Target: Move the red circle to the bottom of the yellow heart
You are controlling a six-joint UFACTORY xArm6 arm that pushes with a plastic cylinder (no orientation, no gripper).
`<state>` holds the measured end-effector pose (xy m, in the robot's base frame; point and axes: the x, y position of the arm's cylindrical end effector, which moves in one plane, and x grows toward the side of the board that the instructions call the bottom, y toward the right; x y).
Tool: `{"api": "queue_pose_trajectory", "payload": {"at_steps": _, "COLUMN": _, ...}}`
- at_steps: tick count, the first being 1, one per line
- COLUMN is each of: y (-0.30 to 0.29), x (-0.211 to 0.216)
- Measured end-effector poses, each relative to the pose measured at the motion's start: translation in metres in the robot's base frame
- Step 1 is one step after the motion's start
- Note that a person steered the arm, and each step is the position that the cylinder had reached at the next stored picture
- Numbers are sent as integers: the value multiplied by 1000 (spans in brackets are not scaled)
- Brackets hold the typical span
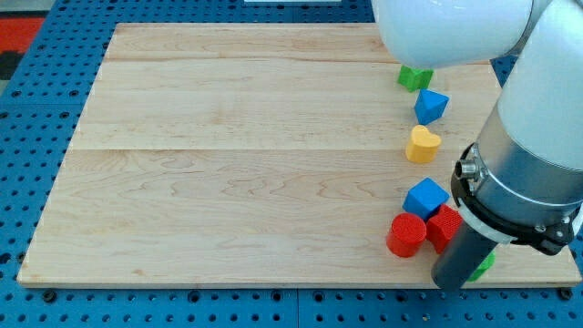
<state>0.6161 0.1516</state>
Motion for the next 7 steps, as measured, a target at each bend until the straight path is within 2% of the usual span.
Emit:
{"api": "queue_pose_trajectory", "payload": {"at_steps": 2, "y": -62, "x": -35}}
{"api": "queue_pose_trajectory", "payload": {"at_steps": 6, "y": -55, "x": -100}}
{"api": "queue_pose_trajectory", "payload": {"at_steps": 7, "y": -48, "x": -102}}
